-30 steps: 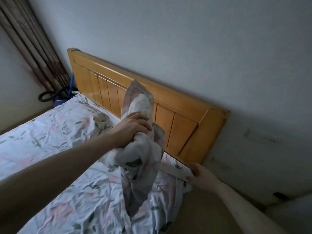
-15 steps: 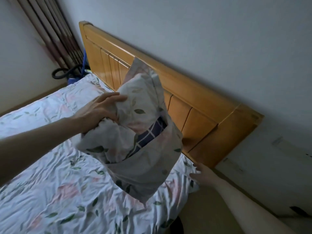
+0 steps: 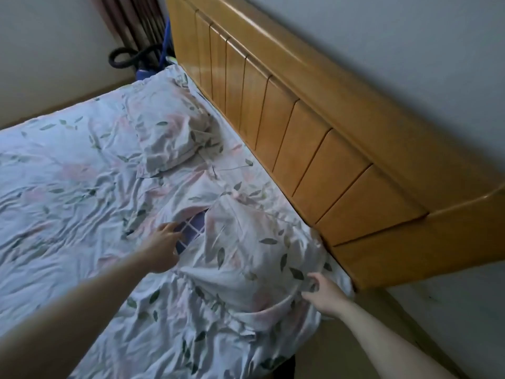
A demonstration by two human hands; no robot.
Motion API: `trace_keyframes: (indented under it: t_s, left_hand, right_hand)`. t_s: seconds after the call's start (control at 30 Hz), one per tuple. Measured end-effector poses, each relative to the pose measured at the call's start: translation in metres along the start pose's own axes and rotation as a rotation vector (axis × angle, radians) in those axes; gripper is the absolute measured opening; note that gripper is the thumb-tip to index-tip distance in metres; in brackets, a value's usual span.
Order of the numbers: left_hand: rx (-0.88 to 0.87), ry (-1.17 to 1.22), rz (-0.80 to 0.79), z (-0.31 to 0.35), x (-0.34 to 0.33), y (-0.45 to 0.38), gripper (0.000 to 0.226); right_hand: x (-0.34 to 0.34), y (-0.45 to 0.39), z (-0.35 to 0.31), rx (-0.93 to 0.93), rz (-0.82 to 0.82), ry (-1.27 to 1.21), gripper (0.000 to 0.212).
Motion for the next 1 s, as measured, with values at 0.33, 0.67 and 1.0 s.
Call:
trace_keyframes:
  t_s: [0.33,0.67,1.0]
  left_hand:
    - [0.552,0.56,0.169,-0.079,-0.201,-0.061,0.082]
    - [0.755,1.387,0.385,-0.097,-0.344,-0.118,0.129]
    - [0.515,1.159,0.741,-0.071,-0.228,-0.131,0.077]
  right_hand:
    - [-0.016,-0.157,-0.111,0.191,0.194,0.167,0.084]
    - [-0.044,-0.285,-0.206,0.294,0.266,0.299,0.126]
    - [-0.017,-0.261,-0.215,0.45,0.146,-0.064,0.074]
Point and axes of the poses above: each hand's wrist, its own y-axis away from the middle knuckle, its own x-axis out of the back of the hand, z = x × y, the point moved 9 cm from there along -y, towards the middle knuckle, and after that the axes turned 13 degrees about -x, right-handed, at the moved point
